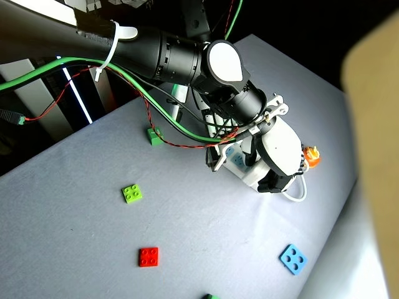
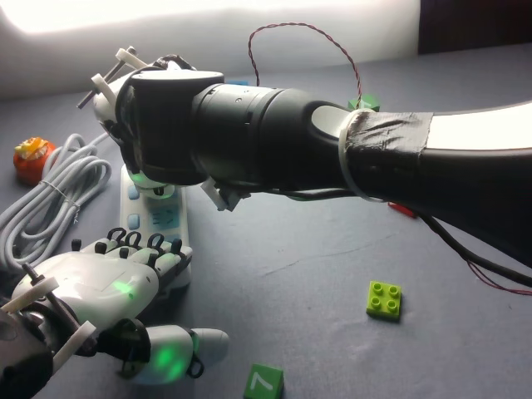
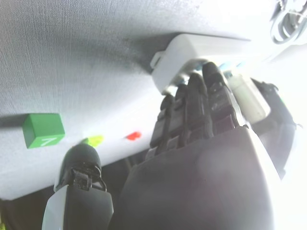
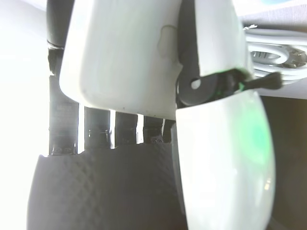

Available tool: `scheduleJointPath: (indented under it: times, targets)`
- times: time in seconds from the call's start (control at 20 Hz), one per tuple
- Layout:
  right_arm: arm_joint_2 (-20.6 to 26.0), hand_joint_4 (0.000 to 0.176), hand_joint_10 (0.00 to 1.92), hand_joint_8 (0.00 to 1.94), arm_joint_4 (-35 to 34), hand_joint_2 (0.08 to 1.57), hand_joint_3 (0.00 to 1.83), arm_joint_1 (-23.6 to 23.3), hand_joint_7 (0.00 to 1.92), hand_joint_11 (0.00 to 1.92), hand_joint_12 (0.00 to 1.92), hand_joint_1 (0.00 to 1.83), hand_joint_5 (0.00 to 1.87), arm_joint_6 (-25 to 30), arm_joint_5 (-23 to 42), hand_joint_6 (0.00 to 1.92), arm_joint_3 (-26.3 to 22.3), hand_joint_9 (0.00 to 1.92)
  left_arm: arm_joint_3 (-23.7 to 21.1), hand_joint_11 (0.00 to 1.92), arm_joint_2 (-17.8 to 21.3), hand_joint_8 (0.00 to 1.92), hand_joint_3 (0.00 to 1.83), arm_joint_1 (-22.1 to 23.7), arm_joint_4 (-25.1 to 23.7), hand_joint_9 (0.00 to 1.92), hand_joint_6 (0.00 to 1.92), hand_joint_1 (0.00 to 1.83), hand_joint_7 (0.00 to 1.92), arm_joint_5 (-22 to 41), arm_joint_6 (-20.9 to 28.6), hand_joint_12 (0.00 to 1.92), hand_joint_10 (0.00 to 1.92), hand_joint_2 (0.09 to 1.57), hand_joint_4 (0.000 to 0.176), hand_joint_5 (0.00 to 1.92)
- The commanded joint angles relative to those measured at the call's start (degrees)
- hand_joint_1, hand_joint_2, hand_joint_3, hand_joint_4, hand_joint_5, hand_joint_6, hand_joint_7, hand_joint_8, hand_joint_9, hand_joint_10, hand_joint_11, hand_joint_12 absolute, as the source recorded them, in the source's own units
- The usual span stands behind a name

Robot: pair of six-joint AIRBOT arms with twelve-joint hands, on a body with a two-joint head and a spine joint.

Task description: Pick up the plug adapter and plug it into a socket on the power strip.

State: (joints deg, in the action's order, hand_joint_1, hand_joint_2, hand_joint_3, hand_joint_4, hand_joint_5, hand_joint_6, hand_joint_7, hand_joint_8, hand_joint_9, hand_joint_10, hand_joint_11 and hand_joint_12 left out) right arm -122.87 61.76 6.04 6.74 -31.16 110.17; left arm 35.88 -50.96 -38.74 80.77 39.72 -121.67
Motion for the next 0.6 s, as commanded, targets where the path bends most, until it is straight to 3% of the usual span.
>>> scheduleJointPath:
  times: [0.0, 0.55]
  targets:
    - [-0.6, 0.0, 0.91, 0.74, 2.1, 1.07, 0.0, 1.0, 1.12, 0.92, 0.8, 1.39, 0.91, 1.4, 5.4, 0.99, 0.2, 1.08, 0.3, 0.0, -0.3, 0.0, 0.0, -0.2, 0.9, 0.13, 0.0, 0.0, 0.12, -0.6, 0.1, 0.36, 0.0, 1.16, 0.0, 0.06]
    - [-0.8, 0.0, 0.92, 0.74, 2.1, 1.07, 0.0, 1.9, 1.12, 0.94, 0.77, 1.39, 0.93, 2.7, 6.7, 0.99, 0.2, 1.07, 0.3, 0.0, -0.3, 0.01, 0.0, -0.2, 0.9, 0.13, 0.0, 0.0, 0.13, -0.6, 0.4, 0.36, 0.0, 1.17, 0.0, 0.07]
